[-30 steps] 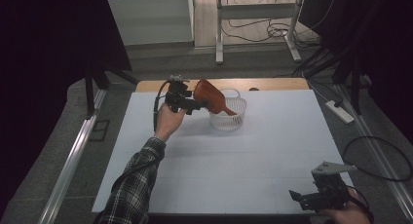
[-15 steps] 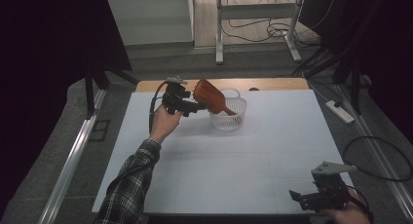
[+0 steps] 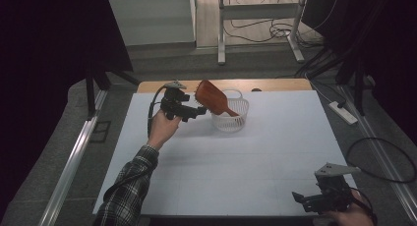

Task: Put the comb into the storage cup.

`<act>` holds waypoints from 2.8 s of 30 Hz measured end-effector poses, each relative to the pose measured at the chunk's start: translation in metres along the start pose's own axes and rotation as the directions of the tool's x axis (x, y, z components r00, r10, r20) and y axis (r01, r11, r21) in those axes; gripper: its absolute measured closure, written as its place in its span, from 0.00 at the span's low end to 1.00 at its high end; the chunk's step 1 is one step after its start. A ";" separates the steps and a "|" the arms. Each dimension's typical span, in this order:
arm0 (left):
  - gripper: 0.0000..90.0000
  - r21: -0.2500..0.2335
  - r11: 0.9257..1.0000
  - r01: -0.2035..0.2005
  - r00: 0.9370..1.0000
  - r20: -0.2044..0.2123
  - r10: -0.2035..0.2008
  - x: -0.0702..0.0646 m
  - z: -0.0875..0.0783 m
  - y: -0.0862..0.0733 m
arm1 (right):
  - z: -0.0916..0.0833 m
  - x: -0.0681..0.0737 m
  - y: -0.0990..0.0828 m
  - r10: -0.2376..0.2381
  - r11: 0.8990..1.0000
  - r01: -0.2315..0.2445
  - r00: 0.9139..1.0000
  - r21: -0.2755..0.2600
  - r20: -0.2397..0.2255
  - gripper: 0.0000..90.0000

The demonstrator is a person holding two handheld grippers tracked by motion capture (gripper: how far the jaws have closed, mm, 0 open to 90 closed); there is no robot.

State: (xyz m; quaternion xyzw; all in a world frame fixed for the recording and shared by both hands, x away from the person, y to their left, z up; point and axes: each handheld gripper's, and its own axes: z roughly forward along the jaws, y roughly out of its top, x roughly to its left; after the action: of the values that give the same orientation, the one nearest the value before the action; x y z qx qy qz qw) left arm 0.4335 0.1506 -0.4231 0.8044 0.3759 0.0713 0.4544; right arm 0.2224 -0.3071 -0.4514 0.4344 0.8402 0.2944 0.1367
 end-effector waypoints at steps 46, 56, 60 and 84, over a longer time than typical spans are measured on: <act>0.00 0.018 1.000 0.010 0.999 -0.049 -0.009 -0.014 -0.023 -0.050 | 0.000 0.001 0.000 -0.007 1.000 0.007 1.000 0.002 0.002 0.00; 0.00 0.018 1.000 0.011 0.999 -0.047 -0.010 -0.020 -0.031 -0.059 | 0.000 0.001 0.000 -0.009 1.000 0.009 1.000 0.002 0.001 0.00; 0.00 0.020 1.000 0.013 0.999 -0.049 -0.012 -0.021 -0.034 -0.062 | 0.000 0.001 0.000 -0.009 1.000 0.009 1.000 0.003 0.001 0.00; 0.00 0.028 1.000 -0.001 0.997 -0.073 0.003 -0.035 -0.056 -0.082 | 0.000 0.001 0.000 -0.009 1.000 0.009 1.000 0.000 0.004 0.00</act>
State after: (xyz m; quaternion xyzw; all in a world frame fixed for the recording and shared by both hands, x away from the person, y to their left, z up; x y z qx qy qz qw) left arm 0.3388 0.1898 -0.4471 0.8077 0.3927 0.0960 0.4291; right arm 0.2216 -0.3059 -0.4511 0.4313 0.8419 0.2927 0.1398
